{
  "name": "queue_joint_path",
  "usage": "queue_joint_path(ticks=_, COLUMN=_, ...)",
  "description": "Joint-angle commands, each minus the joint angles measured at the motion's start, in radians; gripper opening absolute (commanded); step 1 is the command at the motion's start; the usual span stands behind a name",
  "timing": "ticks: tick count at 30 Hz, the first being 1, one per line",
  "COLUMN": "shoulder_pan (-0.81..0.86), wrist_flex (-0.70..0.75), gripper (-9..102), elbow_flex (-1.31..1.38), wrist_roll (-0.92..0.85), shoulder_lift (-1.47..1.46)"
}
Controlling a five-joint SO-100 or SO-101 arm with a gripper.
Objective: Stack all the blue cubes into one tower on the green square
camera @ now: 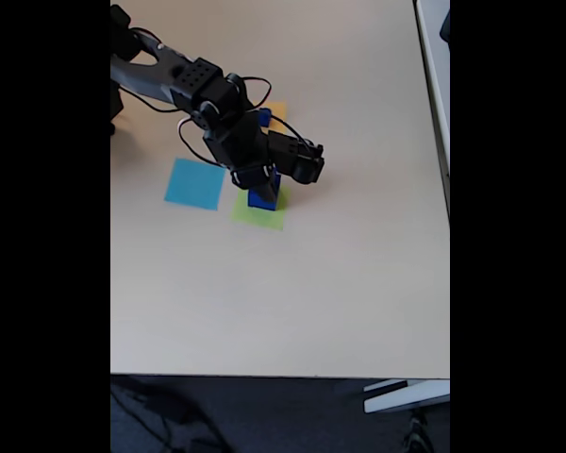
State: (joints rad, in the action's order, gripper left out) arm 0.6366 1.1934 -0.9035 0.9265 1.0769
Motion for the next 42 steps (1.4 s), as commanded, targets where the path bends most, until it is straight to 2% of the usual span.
queue_joint_path(ticks=1, shoulder_pan=0.005, wrist_flex=0.015, gripper=0, elbow_flex=0.002, wrist_roll=0.003, shoulder_lift=0.017)
queue_joint_path(ticks=42, shoulder_pan=-0.023, wrist_flex=0.041, gripper=0, elbow_flex=0.002, wrist_roll=-0.006, shoulder_lift=0.014)
